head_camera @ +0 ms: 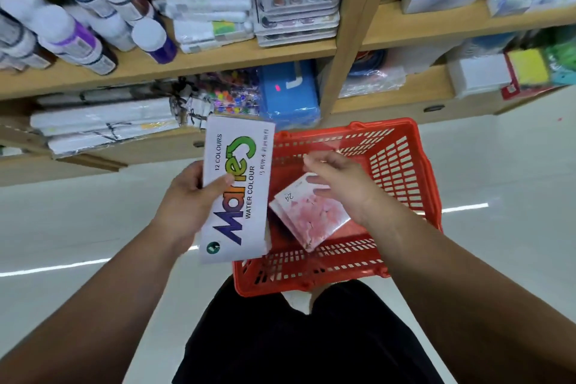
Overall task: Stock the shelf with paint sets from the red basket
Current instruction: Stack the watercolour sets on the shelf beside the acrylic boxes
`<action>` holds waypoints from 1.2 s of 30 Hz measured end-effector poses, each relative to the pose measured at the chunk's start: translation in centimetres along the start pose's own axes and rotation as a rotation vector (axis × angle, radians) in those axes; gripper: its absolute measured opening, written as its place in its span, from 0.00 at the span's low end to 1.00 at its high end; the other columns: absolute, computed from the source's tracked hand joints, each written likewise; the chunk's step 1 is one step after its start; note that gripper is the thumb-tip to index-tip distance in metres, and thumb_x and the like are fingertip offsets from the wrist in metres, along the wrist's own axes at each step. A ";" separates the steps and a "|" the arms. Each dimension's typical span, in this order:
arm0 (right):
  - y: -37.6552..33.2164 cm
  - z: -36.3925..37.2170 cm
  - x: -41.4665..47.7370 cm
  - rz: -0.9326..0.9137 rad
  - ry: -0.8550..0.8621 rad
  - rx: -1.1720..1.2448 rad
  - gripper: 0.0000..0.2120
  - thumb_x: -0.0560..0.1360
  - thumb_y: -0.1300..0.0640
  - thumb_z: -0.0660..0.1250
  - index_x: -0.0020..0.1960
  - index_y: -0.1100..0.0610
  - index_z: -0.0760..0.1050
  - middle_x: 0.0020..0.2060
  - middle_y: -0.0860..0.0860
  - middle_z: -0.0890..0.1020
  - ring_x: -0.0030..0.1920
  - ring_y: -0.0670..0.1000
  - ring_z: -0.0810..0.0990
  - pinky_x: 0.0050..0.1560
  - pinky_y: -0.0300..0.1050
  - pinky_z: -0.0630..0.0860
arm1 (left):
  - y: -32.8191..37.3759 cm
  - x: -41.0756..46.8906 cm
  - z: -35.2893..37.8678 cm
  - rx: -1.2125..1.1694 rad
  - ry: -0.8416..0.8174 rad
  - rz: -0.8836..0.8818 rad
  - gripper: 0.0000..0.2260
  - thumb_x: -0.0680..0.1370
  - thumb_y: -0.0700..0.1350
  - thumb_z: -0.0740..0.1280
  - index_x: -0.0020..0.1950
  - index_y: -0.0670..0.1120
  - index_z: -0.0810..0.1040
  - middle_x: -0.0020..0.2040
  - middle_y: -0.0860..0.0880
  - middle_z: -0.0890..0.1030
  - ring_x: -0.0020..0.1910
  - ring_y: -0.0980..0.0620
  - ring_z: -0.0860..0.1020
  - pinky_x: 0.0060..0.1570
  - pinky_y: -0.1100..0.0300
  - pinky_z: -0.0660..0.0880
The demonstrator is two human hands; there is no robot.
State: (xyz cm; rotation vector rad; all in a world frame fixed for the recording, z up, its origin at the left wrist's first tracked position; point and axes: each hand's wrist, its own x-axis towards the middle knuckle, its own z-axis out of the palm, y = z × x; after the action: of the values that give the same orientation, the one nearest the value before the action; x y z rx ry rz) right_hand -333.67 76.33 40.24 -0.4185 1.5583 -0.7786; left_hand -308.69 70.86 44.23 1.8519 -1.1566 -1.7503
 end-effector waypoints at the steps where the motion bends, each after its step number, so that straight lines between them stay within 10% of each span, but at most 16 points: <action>1: 0.8 0.6 0.5 0.045 -0.002 -0.021 0.17 0.79 0.47 0.72 0.65 0.53 0.79 0.58 0.50 0.84 0.59 0.52 0.84 0.60 0.50 0.80 | -0.5 0.1 -1.6 -0.033 0.052 -0.021 0.10 0.80 0.42 0.71 0.61 0.45 0.81 0.53 0.45 0.88 0.50 0.39 0.87 0.54 0.41 0.83; 10: 7.3 8.3 7.2 0.213 -0.030 -0.255 0.21 0.78 0.44 0.73 0.66 0.54 0.78 0.55 0.46 0.82 0.55 0.51 0.83 0.63 0.51 0.79 | -6.4 2.0 -8.2 -0.141 0.159 -0.168 0.09 0.82 0.44 0.69 0.61 0.45 0.81 0.53 0.43 0.88 0.48 0.39 0.87 0.51 0.44 0.82; 15: 8.8 11.6 10.6 0.138 -0.067 -0.449 0.16 0.80 0.49 0.71 0.66 0.52 0.77 0.48 0.43 0.84 0.32 0.34 0.77 0.33 0.26 0.70 | -8.4 3.7 -7.9 -0.193 0.095 -0.249 0.10 0.82 0.43 0.69 0.63 0.46 0.81 0.55 0.43 0.87 0.52 0.37 0.86 0.60 0.36 0.79; 18: 9.3 12.6 12.2 0.096 0.026 -0.594 0.20 0.79 0.44 0.71 0.67 0.51 0.77 0.58 0.47 0.85 0.49 0.46 0.84 0.52 0.40 0.75 | -9.2 4.5 -7.9 -0.232 0.067 -0.278 0.10 0.82 0.43 0.68 0.63 0.47 0.81 0.56 0.43 0.87 0.53 0.36 0.86 0.60 0.36 0.78; 25: 9.2 12.3 13.8 0.012 0.087 -0.964 0.32 0.69 0.31 0.74 0.66 0.46 0.75 0.50 0.47 0.84 0.49 0.53 0.83 0.47 0.45 0.73 | -10.8 5.7 -8.8 -0.184 0.000 -0.244 0.12 0.80 0.47 0.69 0.64 0.50 0.81 0.59 0.43 0.86 0.54 0.36 0.85 0.61 0.32 0.77; 29: 9.9 11.1 14.7 -0.033 0.176 -1.044 0.44 0.65 0.29 0.74 0.75 0.40 0.61 0.65 0.49 0.81 0.68 0.60 0.75 0.66 0.56 0.70 | -11.0 5.8 -8.9 -0.199 -0.007 -0.249 0.13 0.81 0.46 0.68 0.65 0.48 0.80 0.59 0.43 0.86 0.54 0.36 0.85 0.60 0.34 0.78; 36: 10.3 12.6 15.1 -0.009 0.171 -1.087 0.31 0.71 0.33 0.68 0.69 0.48 0.72 0.58 0.48 0.84 0.67 0.57 0.77 0.76 0.61 0.59 | -10.9 5.5 -8.6 -0.200 0.003 -0.236 0.13 0.81 0.46 0.69 0.65 0.48 0.80 0.58 0.44 0.86 0.54 0.37 0.86 0.59 0.36 0.79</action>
State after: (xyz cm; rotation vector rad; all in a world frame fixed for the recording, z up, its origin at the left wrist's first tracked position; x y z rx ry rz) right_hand -321.92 70.46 22.37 -1.1568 2.0517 0.1117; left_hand -297.59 71.03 34.26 1.9298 -0.7534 -1.9085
